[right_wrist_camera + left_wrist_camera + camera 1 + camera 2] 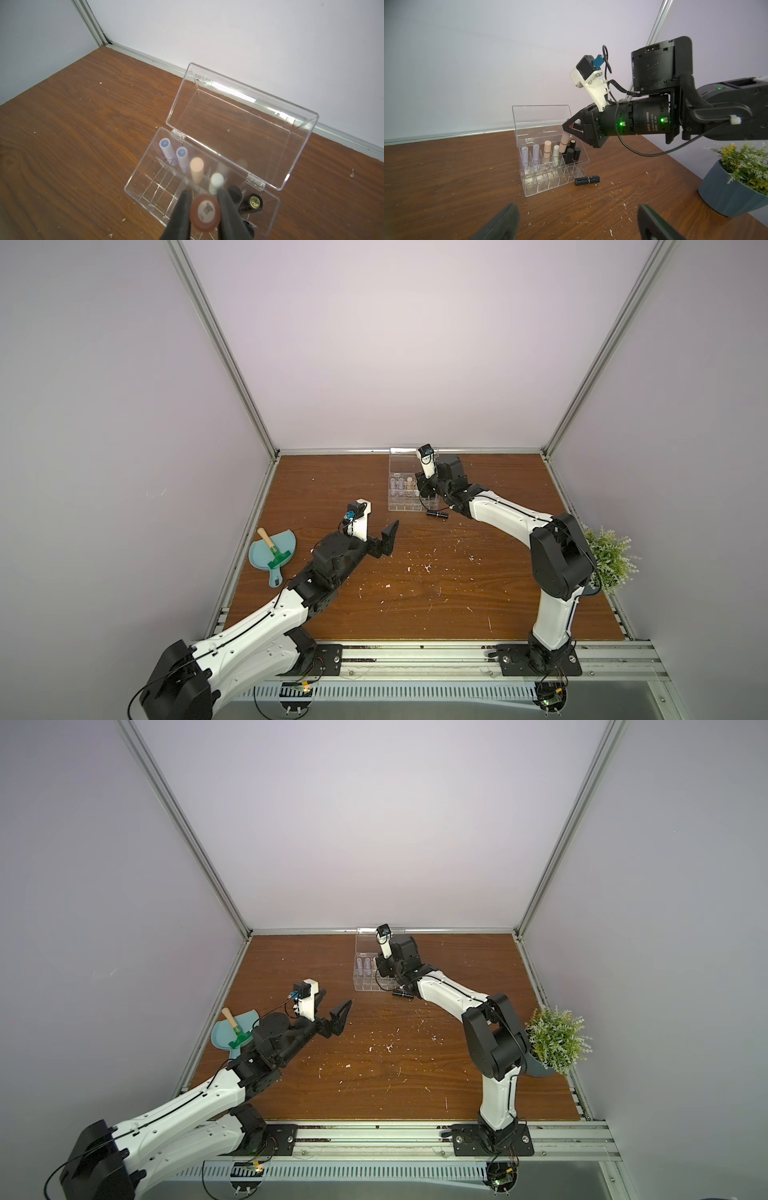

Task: Arrange the lipsticks in the organizer
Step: Place the lipstick in the storage box.

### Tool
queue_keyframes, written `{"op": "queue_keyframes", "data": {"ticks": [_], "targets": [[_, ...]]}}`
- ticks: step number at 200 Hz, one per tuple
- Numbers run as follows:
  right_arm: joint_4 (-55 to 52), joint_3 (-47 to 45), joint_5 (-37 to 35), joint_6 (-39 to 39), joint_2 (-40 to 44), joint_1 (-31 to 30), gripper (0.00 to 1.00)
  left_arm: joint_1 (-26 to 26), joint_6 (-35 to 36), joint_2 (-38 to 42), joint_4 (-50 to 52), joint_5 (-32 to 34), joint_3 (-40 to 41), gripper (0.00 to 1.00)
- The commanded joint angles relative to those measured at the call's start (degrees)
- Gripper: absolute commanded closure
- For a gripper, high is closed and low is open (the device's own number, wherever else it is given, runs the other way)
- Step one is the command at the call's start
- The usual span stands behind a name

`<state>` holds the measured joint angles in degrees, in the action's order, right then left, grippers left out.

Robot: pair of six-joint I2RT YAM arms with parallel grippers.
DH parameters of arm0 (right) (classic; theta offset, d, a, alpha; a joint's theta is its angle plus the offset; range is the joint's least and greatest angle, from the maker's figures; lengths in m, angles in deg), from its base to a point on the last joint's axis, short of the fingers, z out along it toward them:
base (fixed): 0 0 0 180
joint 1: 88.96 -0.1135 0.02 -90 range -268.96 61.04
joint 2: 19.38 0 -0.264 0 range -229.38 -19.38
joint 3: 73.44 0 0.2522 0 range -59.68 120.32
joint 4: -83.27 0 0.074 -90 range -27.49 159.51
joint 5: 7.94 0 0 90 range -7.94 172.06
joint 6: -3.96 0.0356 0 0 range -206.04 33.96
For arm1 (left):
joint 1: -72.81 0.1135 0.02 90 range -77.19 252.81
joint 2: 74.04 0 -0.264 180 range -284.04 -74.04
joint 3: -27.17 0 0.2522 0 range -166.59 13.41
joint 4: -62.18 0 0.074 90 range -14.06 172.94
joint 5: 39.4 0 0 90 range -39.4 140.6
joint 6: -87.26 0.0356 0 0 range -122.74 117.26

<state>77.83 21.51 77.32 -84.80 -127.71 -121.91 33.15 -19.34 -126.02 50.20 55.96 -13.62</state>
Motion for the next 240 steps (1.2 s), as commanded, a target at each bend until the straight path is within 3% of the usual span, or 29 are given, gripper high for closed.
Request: {"op": "queue_keyframes", "data": {"ticks": [1,199,240], "targets": [[3.07,-0.28,-0.69,-0.43,0.01,-0.33,0.89,0.65,-0.63,-0.19,-1.69,-0.32,0.04,0.07],[3.12,2.92,-3.32,-1.45,-7.47,-0.19,0.90,0.86,-0.97,-0.73,-1.81,-0.97,-0.14,0.08],[2.08,4.07,-3.43,-1.32,-9.06,-0.06,0.80,0.81,-1.05,-1.27,-1.74,-1.40,-0.40,0.08]]}}
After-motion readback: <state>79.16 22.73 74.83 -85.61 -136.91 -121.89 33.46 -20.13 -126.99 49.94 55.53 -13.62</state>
